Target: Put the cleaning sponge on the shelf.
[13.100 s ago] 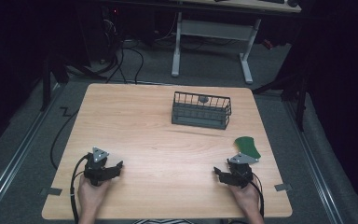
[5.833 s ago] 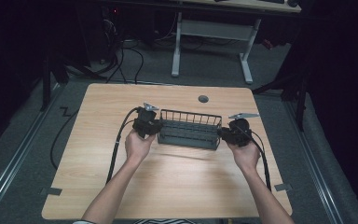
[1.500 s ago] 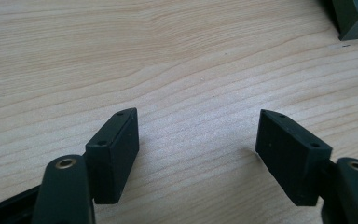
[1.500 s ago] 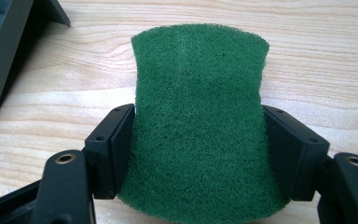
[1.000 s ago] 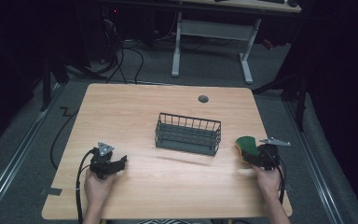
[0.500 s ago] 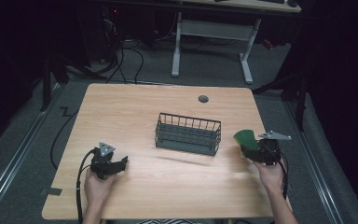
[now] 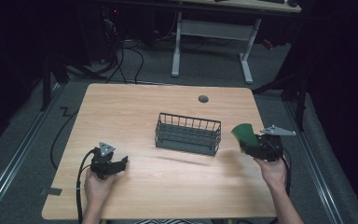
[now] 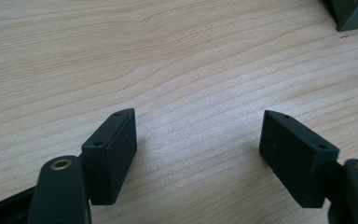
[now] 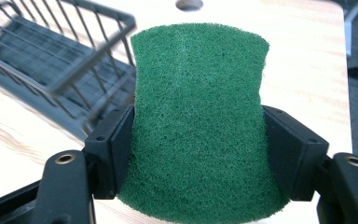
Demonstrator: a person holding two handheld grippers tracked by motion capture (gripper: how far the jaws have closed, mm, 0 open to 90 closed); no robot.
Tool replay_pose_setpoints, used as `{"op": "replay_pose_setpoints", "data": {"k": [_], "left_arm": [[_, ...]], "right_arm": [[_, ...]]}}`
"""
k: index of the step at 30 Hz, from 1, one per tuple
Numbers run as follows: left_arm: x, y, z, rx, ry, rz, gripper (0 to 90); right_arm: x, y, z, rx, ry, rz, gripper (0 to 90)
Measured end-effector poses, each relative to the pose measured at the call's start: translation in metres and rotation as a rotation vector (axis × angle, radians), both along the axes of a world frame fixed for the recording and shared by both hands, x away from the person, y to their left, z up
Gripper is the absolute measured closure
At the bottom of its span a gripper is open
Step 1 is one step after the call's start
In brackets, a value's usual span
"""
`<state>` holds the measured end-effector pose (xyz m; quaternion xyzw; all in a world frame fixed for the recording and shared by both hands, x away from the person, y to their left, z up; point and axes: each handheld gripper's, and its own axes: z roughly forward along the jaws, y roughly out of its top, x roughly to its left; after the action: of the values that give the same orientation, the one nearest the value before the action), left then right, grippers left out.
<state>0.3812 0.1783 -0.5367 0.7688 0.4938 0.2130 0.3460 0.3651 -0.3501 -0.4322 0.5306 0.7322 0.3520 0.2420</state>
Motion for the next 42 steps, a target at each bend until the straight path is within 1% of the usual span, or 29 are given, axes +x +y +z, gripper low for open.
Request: {"op": "replay_pose_setpoints", "data": {"k": [3, 4, 6, 9, 10, 13, 15, 16, 19, 23, 24, 27, 28, 32, 37, 42], "left_arm": [[0.000, 0.000, 0.000, 0.000, 0.000, 0.001, 28.0], [0.000, 0.000, 0.000, 0.000, 0.001, -0.001, 28.1], [0.000, 0.000, 0.000, 0.000, 0.000, 0.000, 28.1], [0.000, 0.000, 0.000, 0.000, 0.000, 0.000, 28.1], [0.000, 0.000, 0.000, 0.000, 0.000, 0.000, 28.1], [0.000, 0.000, 0.000, -0.001, 0.000, 0.000, 28.3], [0.000, 0.000, 0.000, -0.001, 0.000, 0.000, 28.3], [0.000, 0.000, 0.000, -0.001, 0.000, 0.000, 28.3], [0.000, 0.000, 0.000, -0.001, 0.000, 0.003, 28.4], [0.000, 0.000, 0.000, -0.004, 0.000, 0.003, 28.7], [0.000, 0.000, 0.000, -0.003, 0.000, 0.003, 28.6], [0.000, 0.000, 0.000, -0.003, 0.000, 0.003, 28.6], [0.000, 0.000, 0.000, -0.003, 0.000, 0.003, 28.6], [0.000, 0.000, 0.000, -0.003, 0.000, 0.003, 28.5], [0.000, 0.000, 0.000, -0.002, 0.000, 0.003, 28.4], [0.000, 0.000, 0.000, -0.001, 0.000, 0.002, 28.2]], "right_arm": [[0.003, 0.006, 0.011, 0.003, -0.016, 0.019, 30.8], [0.004, 0.008, 0.013, 0.003, -0.015, 0.027, 30.8], [0.007, 0.014, 0.018, -0.009, -0.017, 0.045, 30.8], [0.012, 0.023, 0.024, -0.005, -0.027, 0.073, 30.8], [0.014, 0.026, 0.025, -0.002, -0.031, 0.083, 30.8], [0.020, 0.036, 0.029, -0.012, -0.023, 0.108, 30.7], [0.025, 0.042, 0.032, -0.019, -0.030, 0.129, 30.6], [0.026, 0.044, 0.034, -0.016, -0.034, 0.141, 30.6], [0.030, 0.051, 0.037, 0.016, -0.045, 0.159, 30.5], [0.036, 0.063, 0.042, 0.001, -0.049, 0.187, 30.5], [0.038, 0.065, 0.042, 0.004, -0.047, 0.190, 30.5], [0.044, 0.073, 0.041, -0.007, -0.038, 0.211, 30.4], [0.045, 0.077, 0.040, -0.014, -0.037, 0.224, 30.4], [0.053, 0.089, 0.034, -0.034, -0.021, 0.246, 30.3], [0.066, 0.100, 0.029, -0.045, -0.004, 0.260, 30.2], [0.071, 0.109, 0.022, -0.051, 0.005, 0.271, 29.9]]}}
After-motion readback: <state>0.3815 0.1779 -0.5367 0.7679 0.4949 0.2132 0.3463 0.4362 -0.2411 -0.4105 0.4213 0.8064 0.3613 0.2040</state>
